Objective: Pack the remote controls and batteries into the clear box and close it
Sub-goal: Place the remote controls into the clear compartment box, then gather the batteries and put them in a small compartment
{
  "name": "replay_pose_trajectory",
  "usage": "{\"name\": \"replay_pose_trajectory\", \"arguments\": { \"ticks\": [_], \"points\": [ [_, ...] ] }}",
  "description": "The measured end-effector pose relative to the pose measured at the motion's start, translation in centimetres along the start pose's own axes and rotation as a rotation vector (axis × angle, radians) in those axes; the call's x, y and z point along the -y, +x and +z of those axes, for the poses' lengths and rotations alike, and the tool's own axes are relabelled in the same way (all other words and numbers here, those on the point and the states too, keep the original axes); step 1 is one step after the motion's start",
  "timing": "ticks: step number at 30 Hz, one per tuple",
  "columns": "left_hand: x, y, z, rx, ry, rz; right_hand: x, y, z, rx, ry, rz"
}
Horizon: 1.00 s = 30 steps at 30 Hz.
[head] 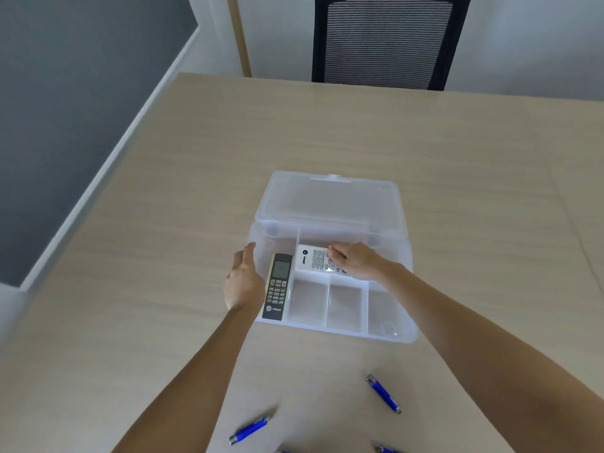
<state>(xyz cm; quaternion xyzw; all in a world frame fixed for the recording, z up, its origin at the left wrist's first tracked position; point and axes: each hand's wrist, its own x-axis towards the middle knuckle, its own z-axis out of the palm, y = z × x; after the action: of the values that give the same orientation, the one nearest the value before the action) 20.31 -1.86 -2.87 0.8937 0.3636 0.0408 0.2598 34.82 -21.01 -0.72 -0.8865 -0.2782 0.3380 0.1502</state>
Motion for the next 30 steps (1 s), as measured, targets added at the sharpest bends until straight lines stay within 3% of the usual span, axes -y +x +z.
{"name": "replay_pose_trajectory", "arguments": {
  "ticks": [4, 8, 10, 13, 16, 18, 21, 25, 30],
  "points": [
    [0.0, 0.2, -1.2, 0.069, -0.157, 0.056, 1.6, -1.4, -0.9, 0.039, -0.15, 0.004],
    [1.9, -3.1, -3.1, -0.117, -0.165, 0.332, 2.2, -7.9, 0.0, -0.448, 0.012, -0.202],
    [4.3, -6.6, -3.6, -0.134, -0.148, 0.514, 1.4, -12.8, 2.6, -0.567, 0.041, -0.283],
    [9.4, -13.4, -3.6, 0.281, -0.096, 0.501, -0.6, -18.8, 9.1, -0.357, -0.046, -0.183],
    [14.1, -18.5, -2.7, 0.555, 0.256, 0.515, -2.2, -20.3, 14.1, -0.175, -0.07, 0.081],
    [14.7, -20.0, -2.6, 0.553, 0.372, 0.489, -2.5, -20.0, 15.4, -0.132, -0.084, 0.162],
    [12.4, -21.2, -3.2, 0.547, 0.228, 0.409, -2.6, -19.4, 15.7, -0.104, -0.101, 0.185],
    [9.3, -23.2, -1.2, 0.62, 0.284, 0.643, -2.9, -21.3, 14.8, -0.088, -0.024, 0.19],
    [8.5, -24.6, -0.5, 0.559, 0.739, 0.865, -3.9, -25.0, 16.5, 0.07, -0.058, 0.182]
  ]
}}
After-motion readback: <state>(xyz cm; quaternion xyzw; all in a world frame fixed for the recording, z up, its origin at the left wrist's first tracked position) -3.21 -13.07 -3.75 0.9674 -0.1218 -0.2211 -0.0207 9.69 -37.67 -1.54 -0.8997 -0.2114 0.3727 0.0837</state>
